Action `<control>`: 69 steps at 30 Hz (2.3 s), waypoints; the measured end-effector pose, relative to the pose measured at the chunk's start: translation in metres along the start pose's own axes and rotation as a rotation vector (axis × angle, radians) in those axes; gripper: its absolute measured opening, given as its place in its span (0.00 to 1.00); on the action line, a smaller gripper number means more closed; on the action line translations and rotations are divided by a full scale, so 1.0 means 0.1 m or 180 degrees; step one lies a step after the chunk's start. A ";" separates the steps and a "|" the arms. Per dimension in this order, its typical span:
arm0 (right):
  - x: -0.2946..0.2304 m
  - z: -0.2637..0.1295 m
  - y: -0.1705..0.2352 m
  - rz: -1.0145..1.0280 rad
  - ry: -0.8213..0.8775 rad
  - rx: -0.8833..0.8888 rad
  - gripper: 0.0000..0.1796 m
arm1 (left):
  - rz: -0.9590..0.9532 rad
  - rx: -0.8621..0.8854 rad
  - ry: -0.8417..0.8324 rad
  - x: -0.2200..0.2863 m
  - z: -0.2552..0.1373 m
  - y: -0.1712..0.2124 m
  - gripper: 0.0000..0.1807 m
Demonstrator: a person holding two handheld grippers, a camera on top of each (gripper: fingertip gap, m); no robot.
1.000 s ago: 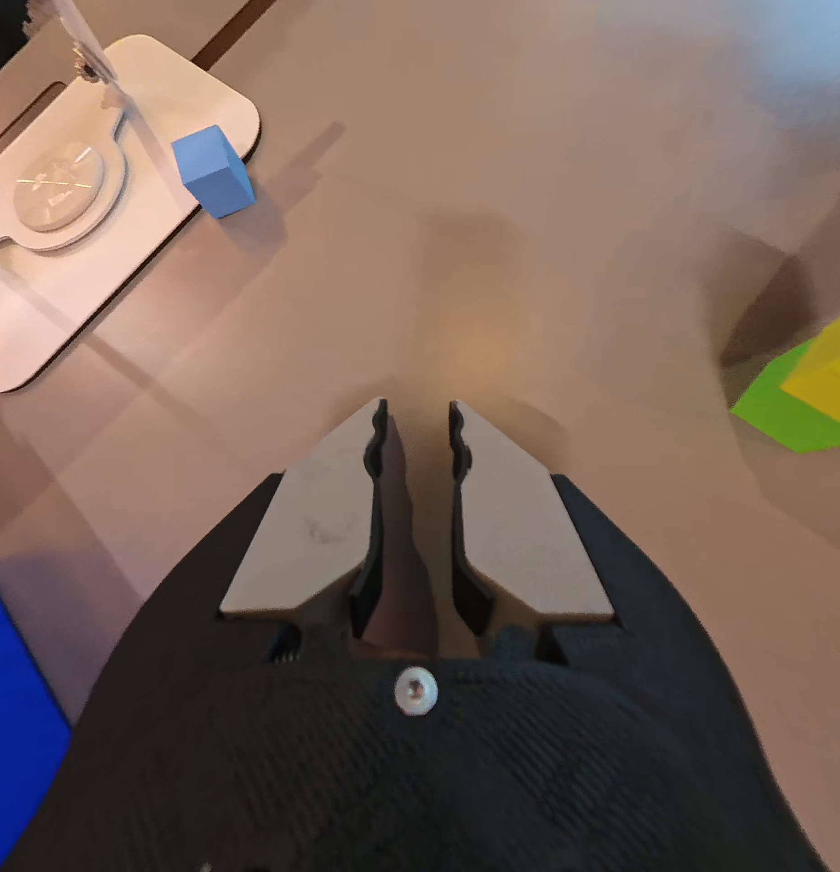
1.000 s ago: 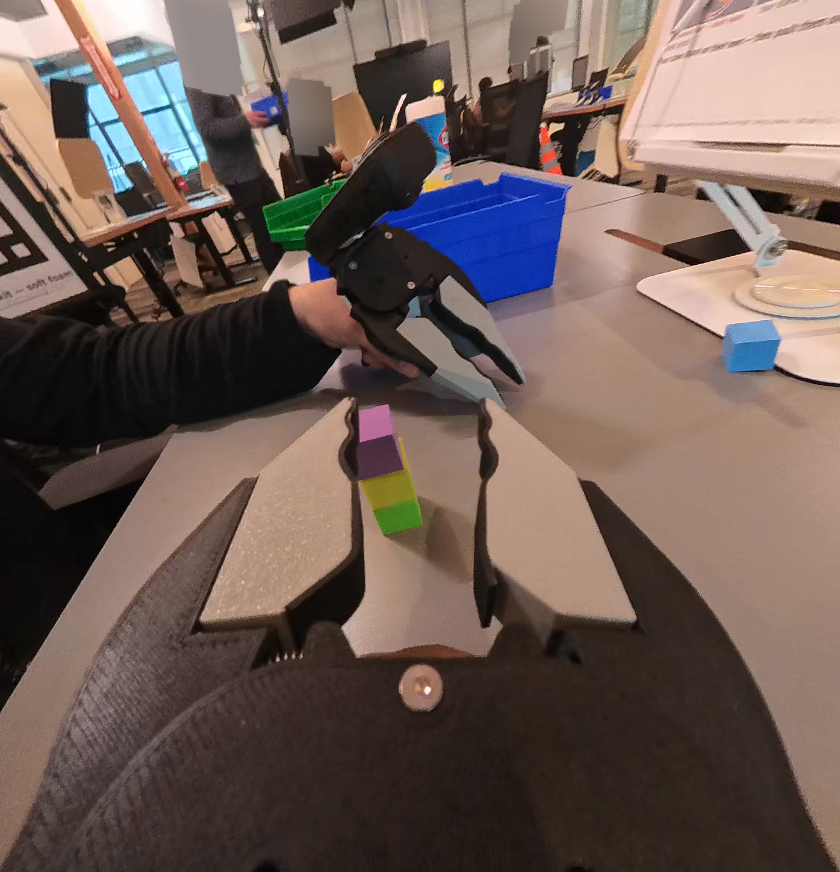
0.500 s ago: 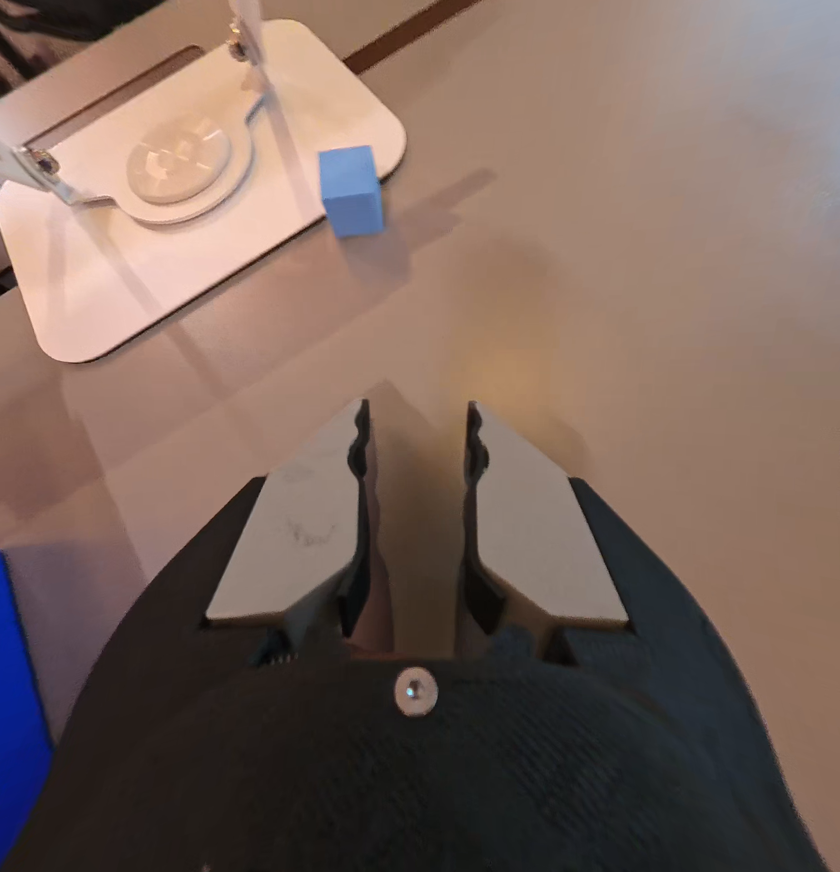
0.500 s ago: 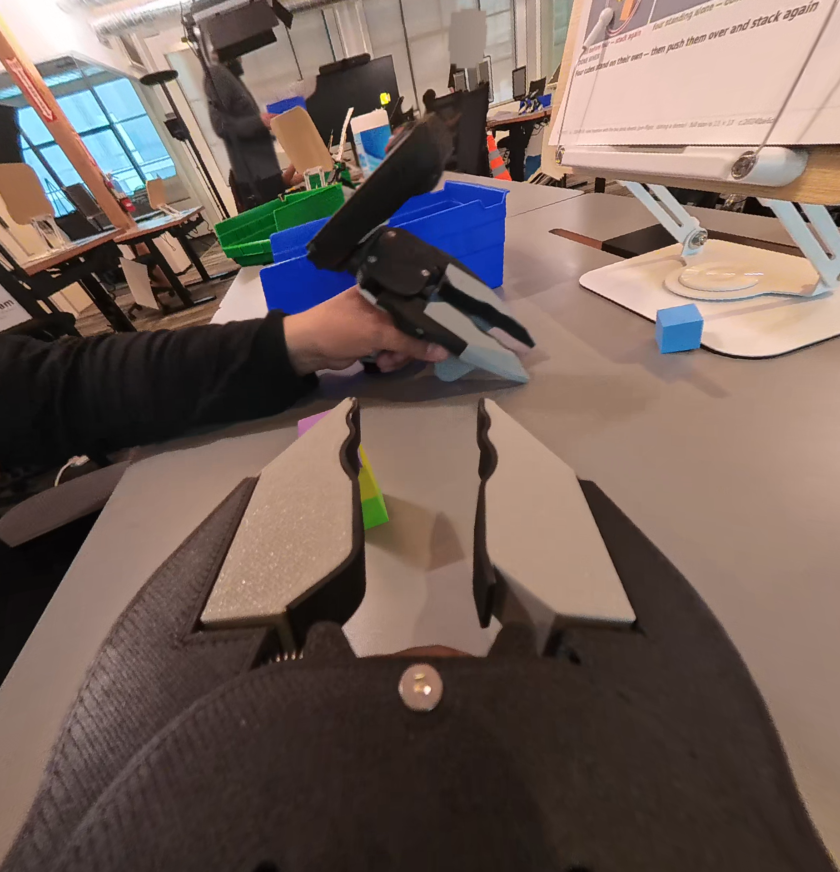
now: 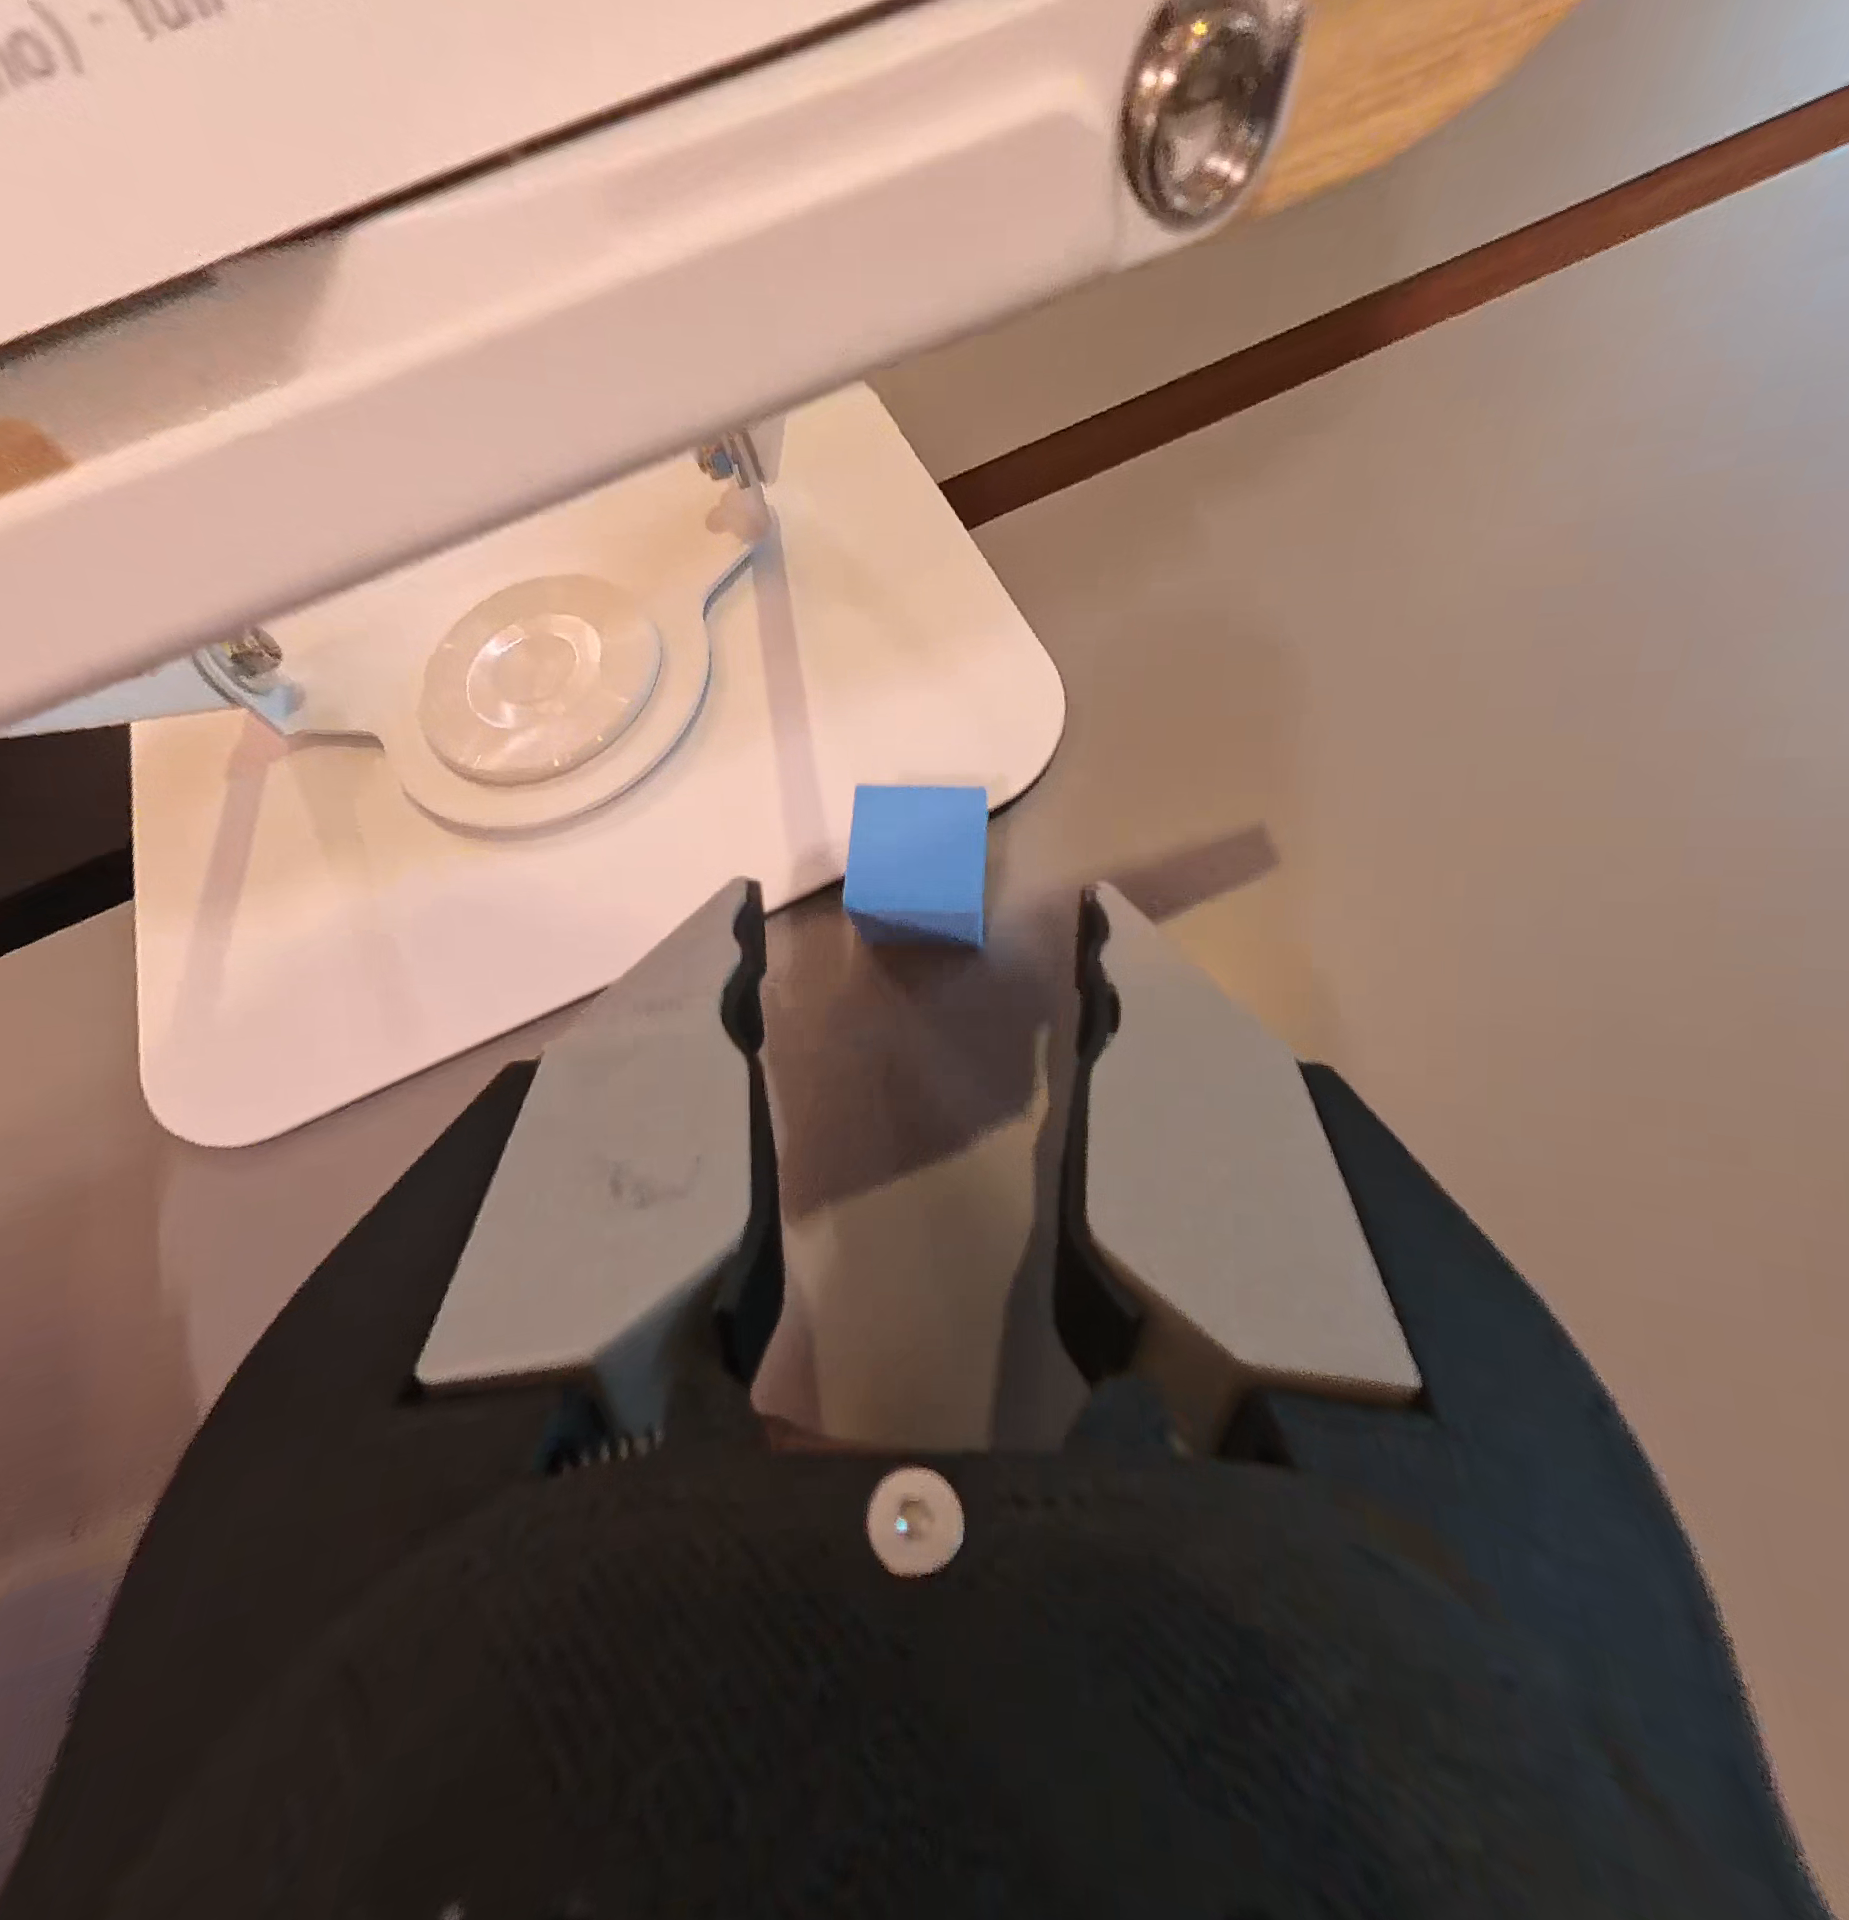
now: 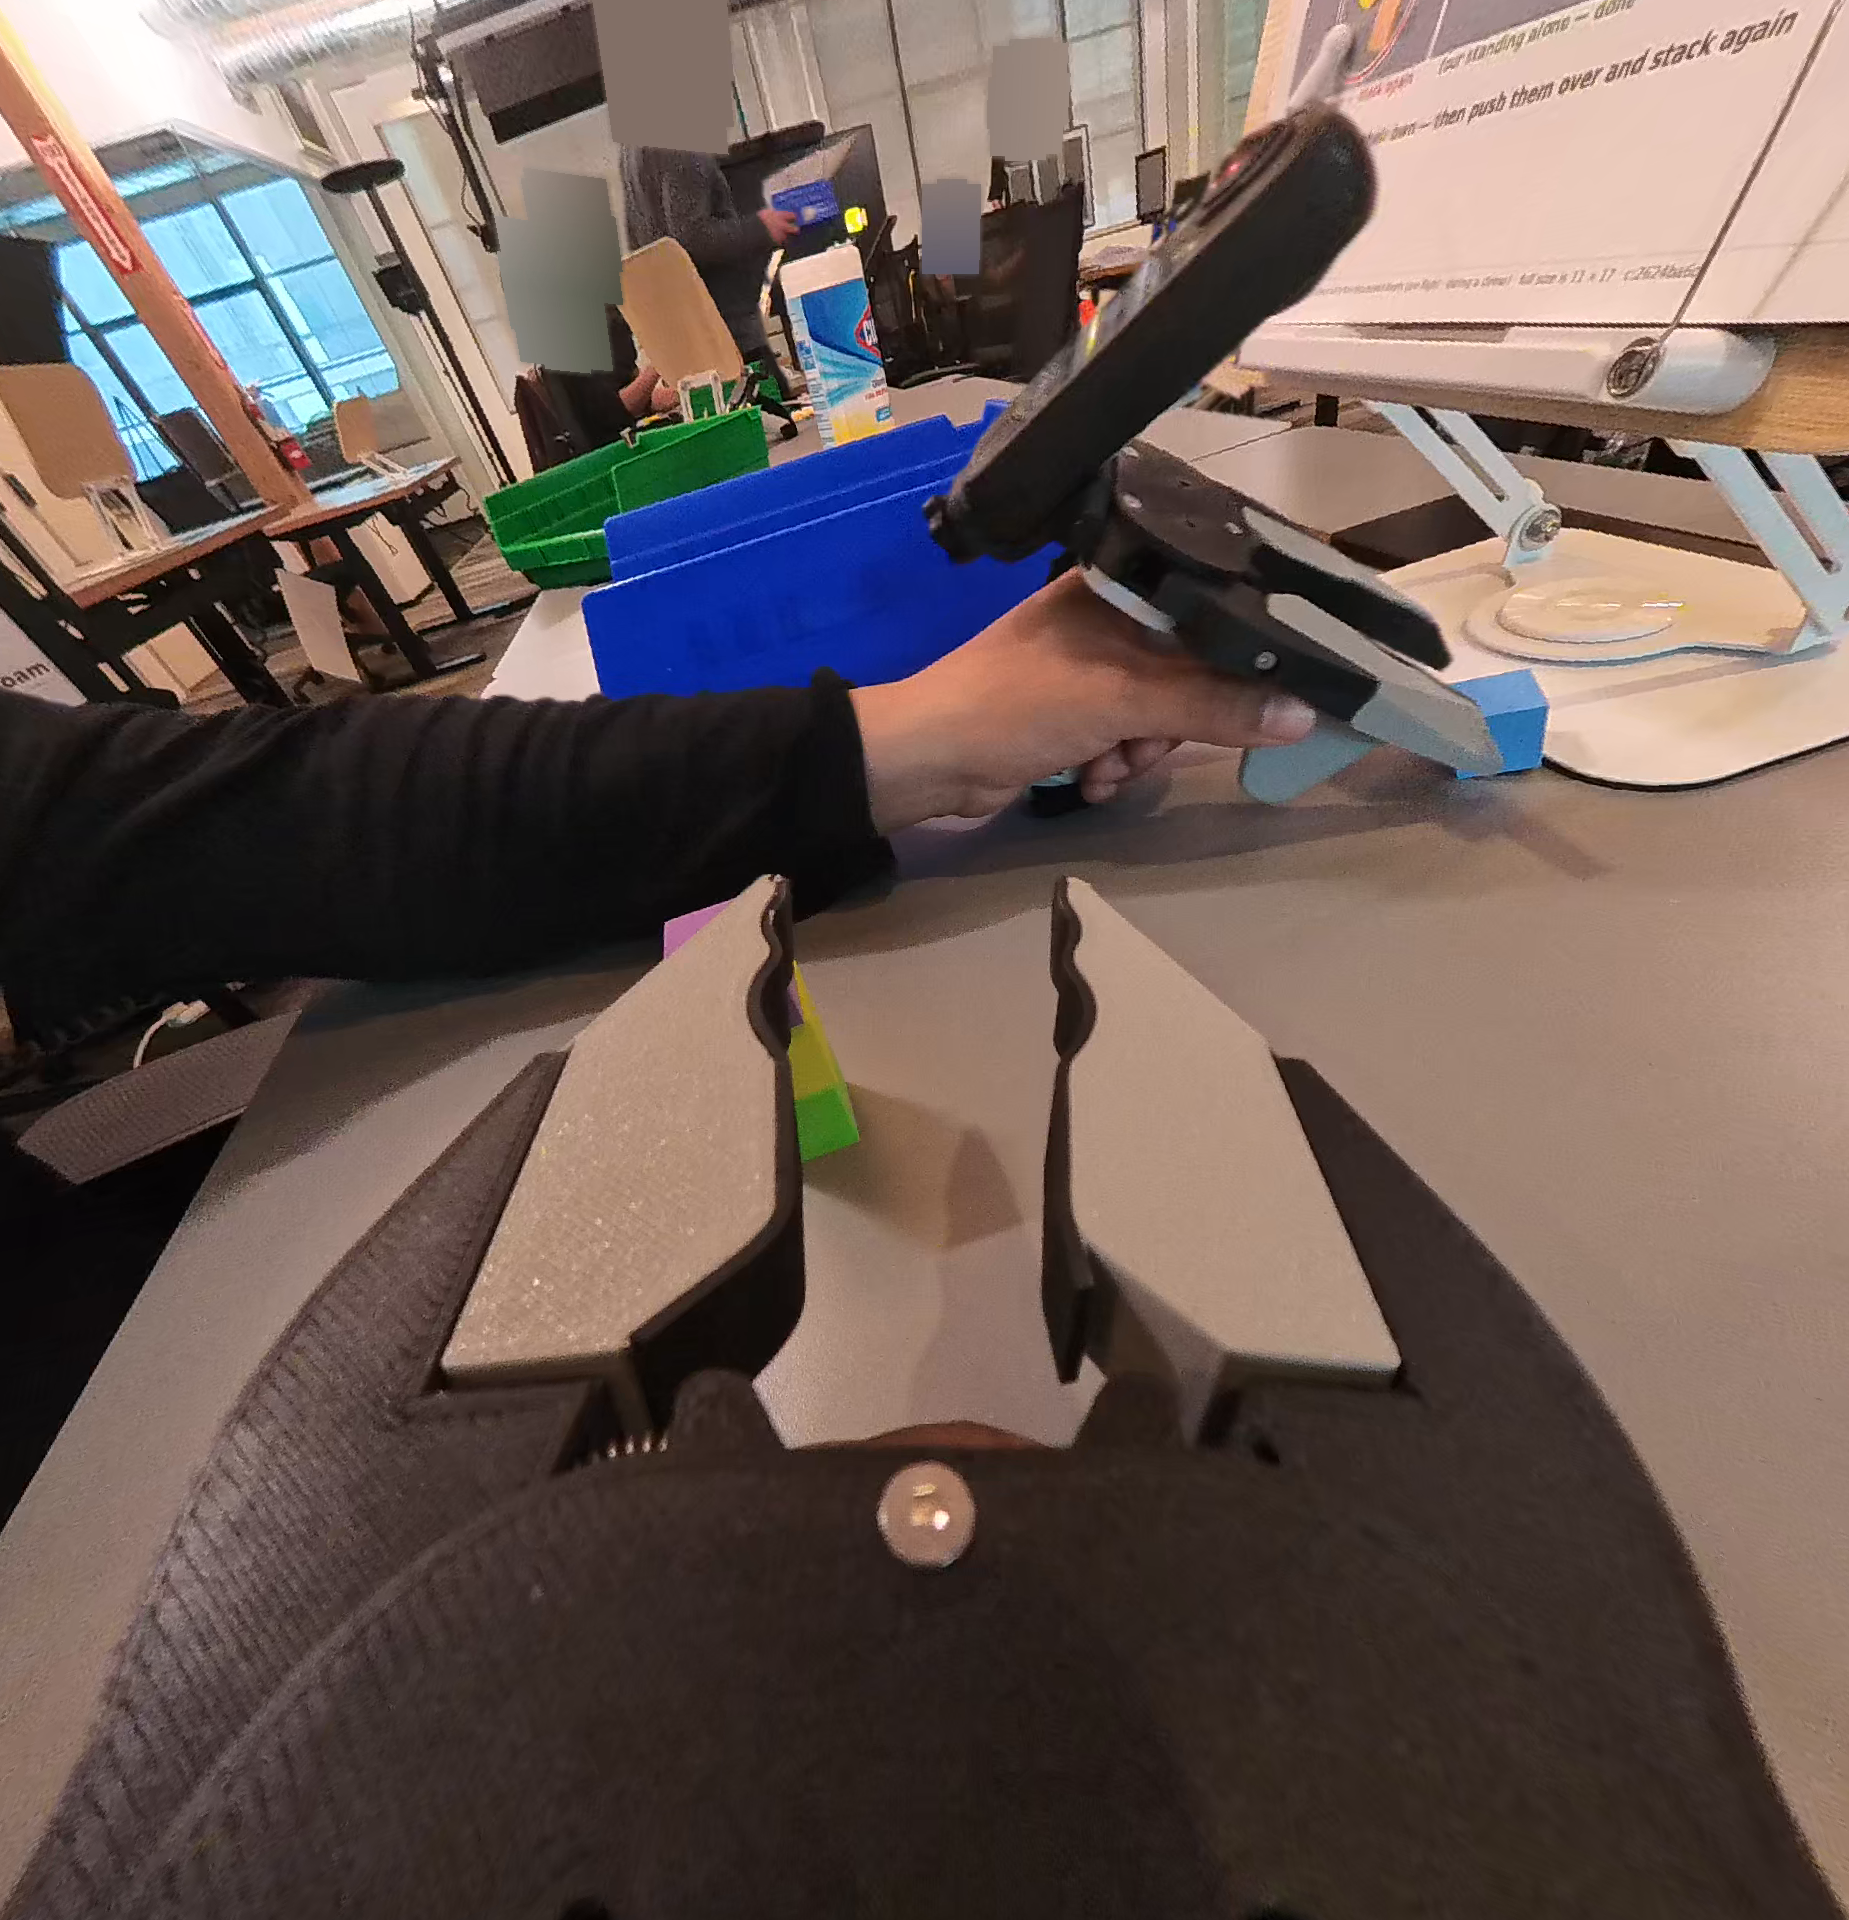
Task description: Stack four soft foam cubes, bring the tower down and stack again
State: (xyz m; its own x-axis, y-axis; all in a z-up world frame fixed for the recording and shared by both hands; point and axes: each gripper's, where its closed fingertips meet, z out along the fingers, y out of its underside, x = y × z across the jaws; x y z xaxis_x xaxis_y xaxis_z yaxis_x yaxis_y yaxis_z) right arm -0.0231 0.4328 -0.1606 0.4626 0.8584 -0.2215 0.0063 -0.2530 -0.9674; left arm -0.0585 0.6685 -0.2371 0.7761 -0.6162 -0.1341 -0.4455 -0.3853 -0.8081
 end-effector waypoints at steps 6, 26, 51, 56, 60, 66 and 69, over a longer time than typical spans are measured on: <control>0.01 -0.02 -0.01 0.0007 -0.0005 0.0006 0.26 | 0.0058 -0.0103 0.0111 0.04 0.15 -0.05 0.14; -0.10 -0.14 -0.19 0.0324 -0.0051 0.0166 0.25 | 0.1687 0.2276 0.0803 0.93 -1.90 -0.12 0.14; -1.04 -0.15 -0.35 0.0765 -0.1925 0.0281 0.20 | 0.2866 0.3147 0.1447 1.96 -3.07 0.07 0.14; -1.07 -0.12 -0.28 0.0604 -0.1864 0.0161 0.19 | 0.2912 0.3025 0.1348 1.92 -2.95 0.09 0.14; -1.02 -0.17 -0.35 0.0595 -0.1800 0.0272 0.18 | 0.2881 0.2932 0.1316 1.85 -2.86 0.09 0.14; -0.98 -0.18 -0.35 0.0589 -0.1733 0.0269 0.20 | 0.2862 0.2883 0.1313 1.84 -2.81 0.10 0.14; -0.96 -0.17 -0.33 0.0592 -0.1690 0.0250 0.20 | 0.2910 0.2852 0.1247 1.83 -2.78 0.11 0.14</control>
State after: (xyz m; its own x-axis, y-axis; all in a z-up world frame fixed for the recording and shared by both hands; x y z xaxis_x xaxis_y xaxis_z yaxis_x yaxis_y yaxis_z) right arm -0.0525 0.3515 -0.1055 -0.0598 0.9143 -0.4007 -0.1080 -0.4050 -0.9079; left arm -0.0455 0.3609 -0.1109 0.1130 -0.6223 -0.7745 -0.1714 0.7556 -0.6322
